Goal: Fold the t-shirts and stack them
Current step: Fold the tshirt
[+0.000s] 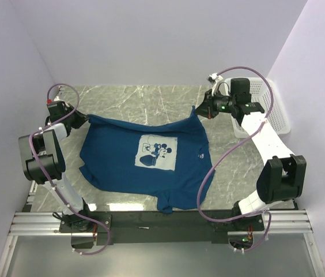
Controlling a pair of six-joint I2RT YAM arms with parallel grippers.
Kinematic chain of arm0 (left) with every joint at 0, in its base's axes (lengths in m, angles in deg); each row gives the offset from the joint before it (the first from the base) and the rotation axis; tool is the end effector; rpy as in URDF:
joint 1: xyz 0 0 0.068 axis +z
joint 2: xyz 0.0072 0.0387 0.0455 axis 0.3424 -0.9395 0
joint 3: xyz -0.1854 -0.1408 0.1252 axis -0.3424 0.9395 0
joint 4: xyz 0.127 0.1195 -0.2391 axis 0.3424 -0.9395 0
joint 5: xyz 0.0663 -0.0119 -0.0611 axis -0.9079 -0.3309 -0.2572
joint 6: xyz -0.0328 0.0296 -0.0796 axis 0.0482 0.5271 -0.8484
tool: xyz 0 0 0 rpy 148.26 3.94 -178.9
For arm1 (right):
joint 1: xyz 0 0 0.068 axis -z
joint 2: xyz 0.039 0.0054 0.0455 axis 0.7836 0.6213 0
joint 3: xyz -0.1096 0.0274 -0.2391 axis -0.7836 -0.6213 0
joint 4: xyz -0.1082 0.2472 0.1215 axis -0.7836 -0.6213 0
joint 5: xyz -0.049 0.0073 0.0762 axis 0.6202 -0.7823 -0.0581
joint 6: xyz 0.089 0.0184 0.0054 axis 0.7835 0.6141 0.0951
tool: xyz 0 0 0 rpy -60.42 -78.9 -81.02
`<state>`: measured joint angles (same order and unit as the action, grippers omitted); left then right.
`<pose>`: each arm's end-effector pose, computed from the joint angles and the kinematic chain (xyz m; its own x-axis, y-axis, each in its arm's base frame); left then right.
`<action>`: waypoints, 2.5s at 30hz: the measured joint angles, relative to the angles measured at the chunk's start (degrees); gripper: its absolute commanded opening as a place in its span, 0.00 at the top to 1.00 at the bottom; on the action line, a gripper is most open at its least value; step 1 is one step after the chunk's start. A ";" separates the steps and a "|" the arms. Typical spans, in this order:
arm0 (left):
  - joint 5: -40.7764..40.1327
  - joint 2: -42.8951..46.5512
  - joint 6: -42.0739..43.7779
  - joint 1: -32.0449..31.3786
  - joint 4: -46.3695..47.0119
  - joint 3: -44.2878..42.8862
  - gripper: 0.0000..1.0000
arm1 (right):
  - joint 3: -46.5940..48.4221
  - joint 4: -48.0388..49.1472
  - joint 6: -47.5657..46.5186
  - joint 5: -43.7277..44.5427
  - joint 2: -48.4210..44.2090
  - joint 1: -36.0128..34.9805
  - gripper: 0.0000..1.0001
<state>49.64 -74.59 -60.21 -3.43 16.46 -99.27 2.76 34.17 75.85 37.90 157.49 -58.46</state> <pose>0.4412 0.1009 0.1270 -0.4300 -0.7356 -0.5234 -0.3192 0.6661 -0.6741 0.3969 0.1075 0.2977 -0.4558 -0.1489 -0.8775 -0.7502 0.5949 0.2887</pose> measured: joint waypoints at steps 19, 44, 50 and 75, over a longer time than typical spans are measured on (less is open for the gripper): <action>0.09 1.03 0.31 0.96 -1.33 0.61 1.00 | -4.55 -0.20 -1.03 0.68 -3.08 0.00 1.00; -2.78 7.43 1.97 1.99 -5.79 5.77 0.48 | -9.68 0.00 -2.19 0.96 -7.56 0.39 1.00; -10.03 22.10 -0.09 6.21 -9.86 13.31 0.34 | -11.19 -0.15 -2.82 0.92 -7.58 0.39 1.00; -2.86 42.29 -1.95 9.57 -12.41 22.67 0.34 | -19.63 -13.51 -17.88 -0.31 -13.07 0.37 0.89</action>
<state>46.78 -32.29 -62.16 6.15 4.04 -76.60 -16.86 20.66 57.97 37.60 144.42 -58.09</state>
